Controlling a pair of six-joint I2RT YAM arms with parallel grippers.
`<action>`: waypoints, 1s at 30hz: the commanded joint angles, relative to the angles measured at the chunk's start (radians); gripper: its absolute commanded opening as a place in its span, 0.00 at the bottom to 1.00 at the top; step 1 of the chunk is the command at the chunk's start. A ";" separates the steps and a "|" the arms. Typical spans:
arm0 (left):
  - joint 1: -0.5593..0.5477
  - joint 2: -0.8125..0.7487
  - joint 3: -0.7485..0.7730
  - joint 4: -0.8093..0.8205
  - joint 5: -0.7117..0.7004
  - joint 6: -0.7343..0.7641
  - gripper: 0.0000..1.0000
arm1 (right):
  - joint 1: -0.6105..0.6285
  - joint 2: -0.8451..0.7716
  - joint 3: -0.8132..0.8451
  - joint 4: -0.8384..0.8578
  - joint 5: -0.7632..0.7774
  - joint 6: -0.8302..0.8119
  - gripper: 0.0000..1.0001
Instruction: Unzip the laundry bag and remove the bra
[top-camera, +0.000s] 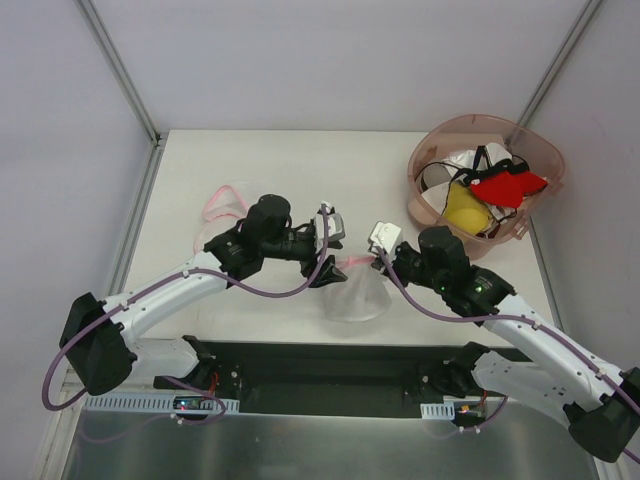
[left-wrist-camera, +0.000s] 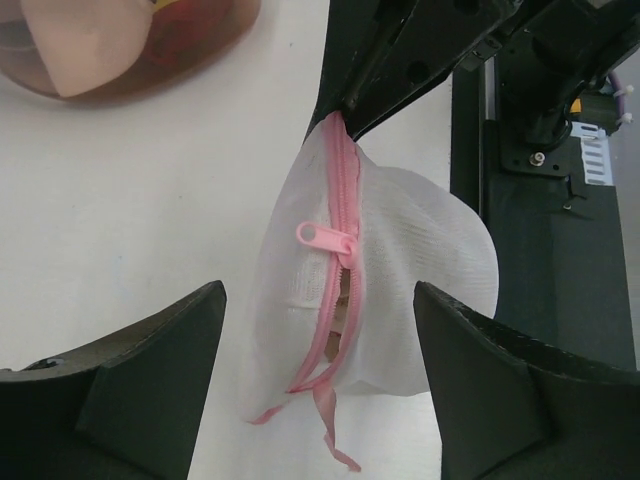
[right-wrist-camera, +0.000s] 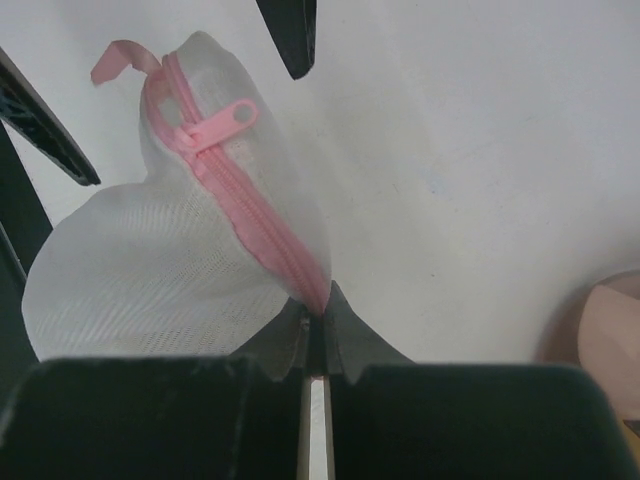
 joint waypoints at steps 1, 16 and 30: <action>0.007 0.029 0.044 0.058 0.102 -0.034 0.70 | 0.006 -0.030 0.055 0.030 -0.030 -0.017 0.01; 0.003 -0.014 -0.004 0.099 0.066 -0.058 0.00 | 0.006 -0.063 0.094 0.074 0.117 0.153 0.69; 0.003 -0.057 -0.028 0.101 0.007 -0.101 0.00 | 0.072 0.059 0.311 -0.033 0.089 0.379 0.60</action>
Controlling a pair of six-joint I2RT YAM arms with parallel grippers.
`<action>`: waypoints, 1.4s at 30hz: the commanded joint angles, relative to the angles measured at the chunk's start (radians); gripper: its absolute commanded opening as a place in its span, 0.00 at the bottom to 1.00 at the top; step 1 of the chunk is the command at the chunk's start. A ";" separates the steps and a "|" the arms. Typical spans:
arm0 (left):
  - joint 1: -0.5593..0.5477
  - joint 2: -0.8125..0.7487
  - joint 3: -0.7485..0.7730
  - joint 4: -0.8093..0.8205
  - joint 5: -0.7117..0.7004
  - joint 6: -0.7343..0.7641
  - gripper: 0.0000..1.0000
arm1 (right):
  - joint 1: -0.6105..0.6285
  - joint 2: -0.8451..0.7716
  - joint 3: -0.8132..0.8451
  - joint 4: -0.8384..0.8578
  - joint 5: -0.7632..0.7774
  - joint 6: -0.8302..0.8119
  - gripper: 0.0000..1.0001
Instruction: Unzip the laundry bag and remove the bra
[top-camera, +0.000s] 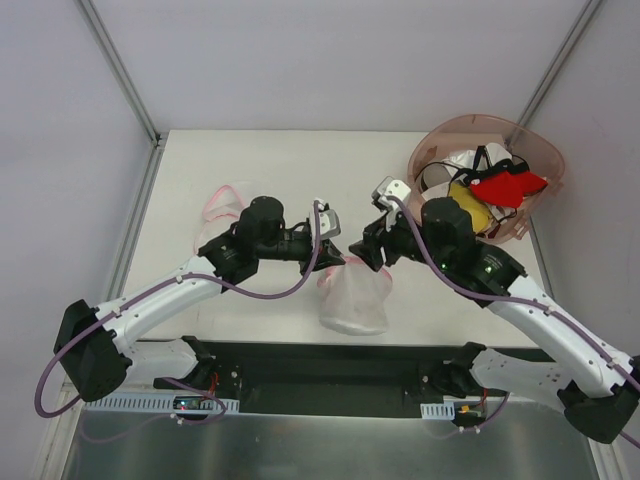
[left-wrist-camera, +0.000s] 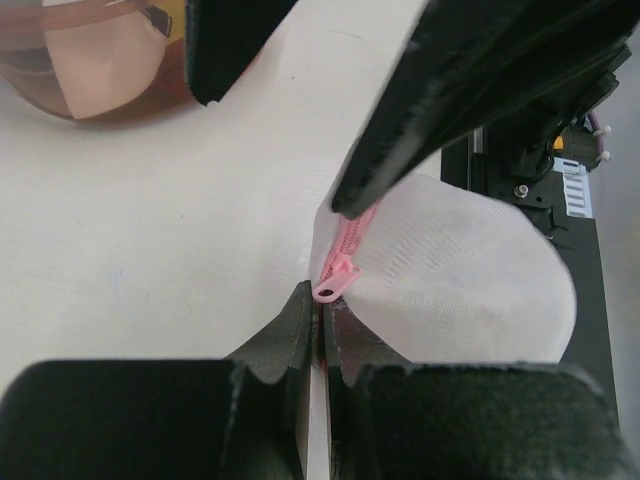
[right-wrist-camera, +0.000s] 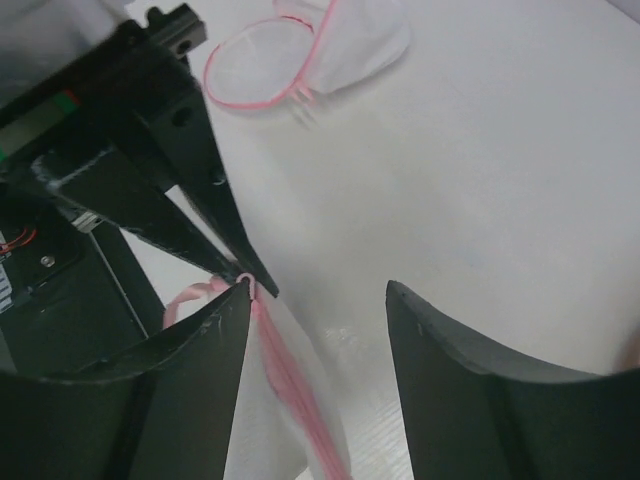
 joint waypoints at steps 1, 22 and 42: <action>0.003 -0.030 -0.018 0.031 -0.020 -0.020 0.00 | 0.036 -0.086 -0.030 0.031 0.083 0.035 0.64; 0.003 -0.047 -0.024 0.007 -0.049 -0.031 0.00 | 0.131 0.053 -0.007 -0.001 -0.014 0.012 0.48; 0.003 -0.053 -0.028 0.002 -0.021 -0.034 0.00 | 0.129 0.108 0.017 0.062 -0.011 0.026 0.35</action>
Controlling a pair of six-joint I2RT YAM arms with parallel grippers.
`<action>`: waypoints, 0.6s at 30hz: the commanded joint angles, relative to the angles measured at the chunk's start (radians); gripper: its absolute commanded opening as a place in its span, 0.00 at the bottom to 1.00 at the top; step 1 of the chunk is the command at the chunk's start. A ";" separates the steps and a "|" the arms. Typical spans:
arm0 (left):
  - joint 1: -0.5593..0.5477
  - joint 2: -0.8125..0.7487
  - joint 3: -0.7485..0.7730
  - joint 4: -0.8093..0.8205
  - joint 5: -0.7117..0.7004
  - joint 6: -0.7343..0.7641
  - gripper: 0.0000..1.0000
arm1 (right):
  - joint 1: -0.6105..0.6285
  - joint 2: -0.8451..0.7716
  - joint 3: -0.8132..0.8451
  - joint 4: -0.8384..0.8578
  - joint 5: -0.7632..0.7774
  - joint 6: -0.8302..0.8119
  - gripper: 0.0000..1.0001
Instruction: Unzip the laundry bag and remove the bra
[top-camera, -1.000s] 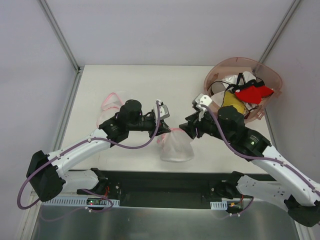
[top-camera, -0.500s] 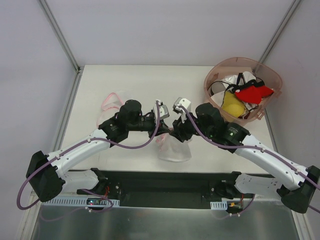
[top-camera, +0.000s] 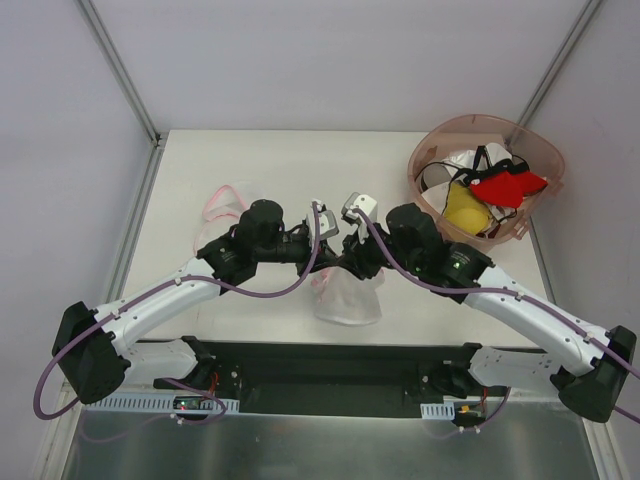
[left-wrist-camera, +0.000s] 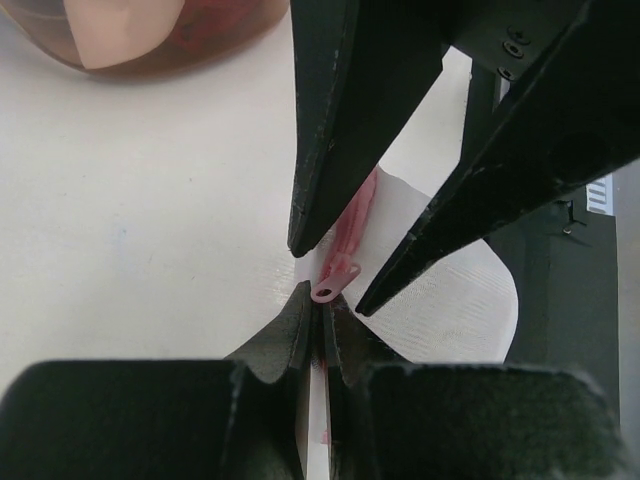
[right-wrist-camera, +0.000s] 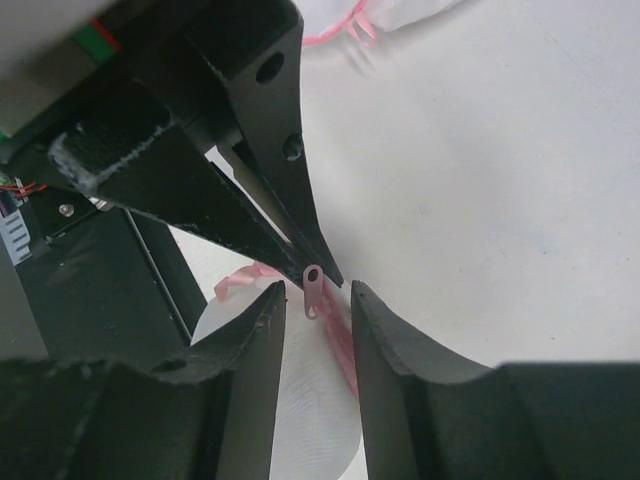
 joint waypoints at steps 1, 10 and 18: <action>0.003 -0.036 0.003 0.039 0.047 -0.014 0.00 | 0.007 0.002 0.055 0.053 -0.010 0.007 0.31; 0.003 -0.039 -0.005 0.037 0.047 -0.014 0.00 | 0.007 -0.030 0.033 0.055 0.011 0.010 0.15; 0.003 -0.045 -0.005 0.037 0.042 -0.012 0.00 | 0.006 -0.033 0.020 0.053 0.017 0.019 0.07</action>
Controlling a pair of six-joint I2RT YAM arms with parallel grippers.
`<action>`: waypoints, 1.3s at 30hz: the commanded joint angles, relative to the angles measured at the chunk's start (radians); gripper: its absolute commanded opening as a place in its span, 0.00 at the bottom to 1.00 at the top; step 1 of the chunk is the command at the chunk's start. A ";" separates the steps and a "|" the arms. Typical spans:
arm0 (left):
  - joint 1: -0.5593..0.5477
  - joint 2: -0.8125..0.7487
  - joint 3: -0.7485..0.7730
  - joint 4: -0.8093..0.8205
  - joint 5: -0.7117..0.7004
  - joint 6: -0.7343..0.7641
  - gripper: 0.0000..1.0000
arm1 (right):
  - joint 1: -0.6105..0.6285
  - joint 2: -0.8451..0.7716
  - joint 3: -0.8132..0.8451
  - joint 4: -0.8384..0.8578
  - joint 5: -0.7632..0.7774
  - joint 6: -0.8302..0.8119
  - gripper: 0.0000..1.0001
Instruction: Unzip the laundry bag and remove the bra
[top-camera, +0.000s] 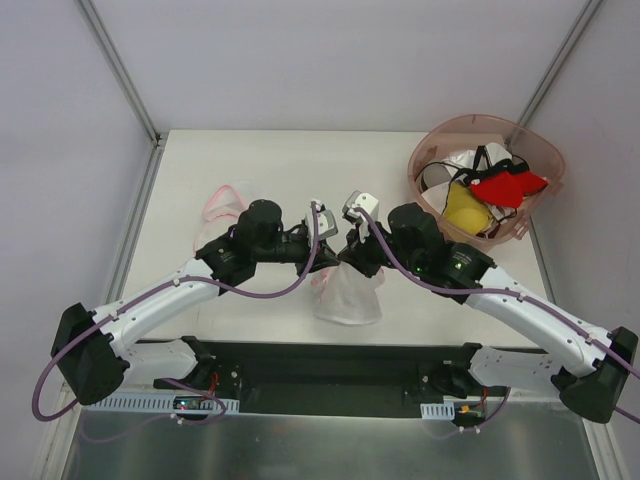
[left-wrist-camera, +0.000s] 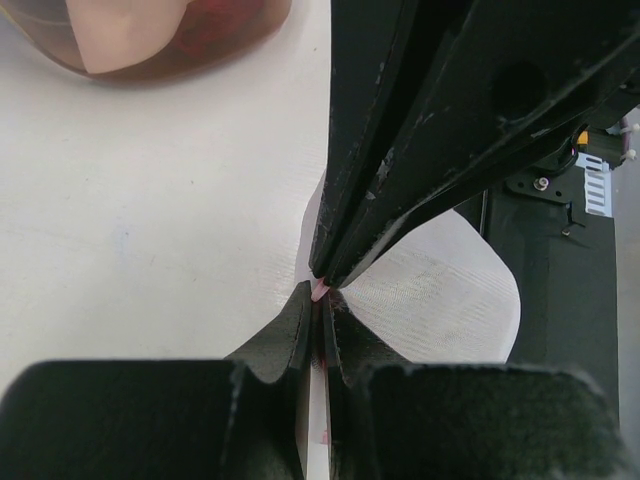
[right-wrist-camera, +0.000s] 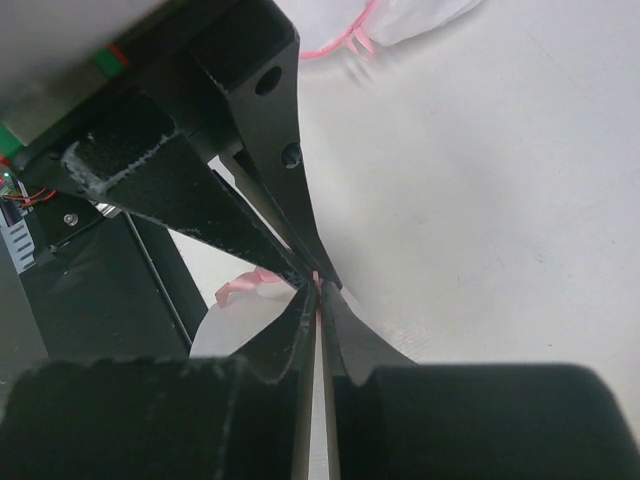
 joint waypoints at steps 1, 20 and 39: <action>0.003 -0.040 -0.006 0.037 0.040 -0.014 0.00 | 0.005 -0.029 0.010 0.040 0.013 0.014 0.07; 0.003 -0.040 0.000 0.031 0.043 -0.014 0.00 | 0.022 0.005 0.036 0.012 0.047 0.013 0.01; 0.004 -0.098 -0.023 0.014 -0.012 0.006 0.00 | -0.178 -0.263 -0.260 0.095 0.404 0.313 0.01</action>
